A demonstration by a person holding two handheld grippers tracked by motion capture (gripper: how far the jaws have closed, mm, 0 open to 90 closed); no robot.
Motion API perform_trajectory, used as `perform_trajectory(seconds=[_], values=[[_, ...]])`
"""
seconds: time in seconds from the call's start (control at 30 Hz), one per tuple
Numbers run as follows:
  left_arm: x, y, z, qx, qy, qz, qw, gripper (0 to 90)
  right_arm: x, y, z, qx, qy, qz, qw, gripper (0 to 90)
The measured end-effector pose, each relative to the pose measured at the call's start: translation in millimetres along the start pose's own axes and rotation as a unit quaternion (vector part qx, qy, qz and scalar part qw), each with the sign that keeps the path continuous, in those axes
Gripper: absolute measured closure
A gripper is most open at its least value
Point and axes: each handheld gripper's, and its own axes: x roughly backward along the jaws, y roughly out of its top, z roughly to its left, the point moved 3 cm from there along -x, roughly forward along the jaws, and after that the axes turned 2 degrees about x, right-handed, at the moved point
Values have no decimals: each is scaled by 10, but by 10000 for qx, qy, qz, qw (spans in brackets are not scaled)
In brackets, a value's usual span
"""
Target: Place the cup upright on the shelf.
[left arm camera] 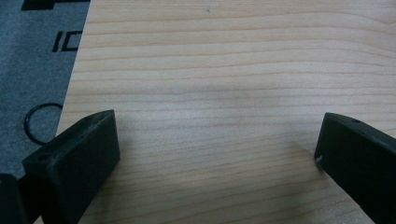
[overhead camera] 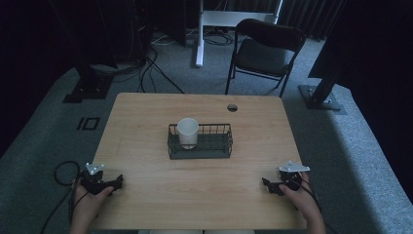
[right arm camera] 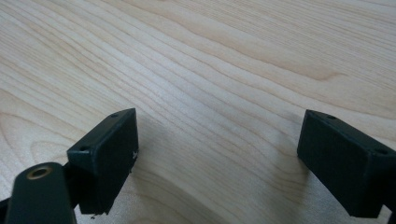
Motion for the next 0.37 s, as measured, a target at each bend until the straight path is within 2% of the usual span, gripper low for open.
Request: perform_trajectory(seconds=[0.37], values=[[0, 0, 0, 0, 0, 0, 10000, 3, -2, 0, 5, 36, 39, -8, 10000, 122]])
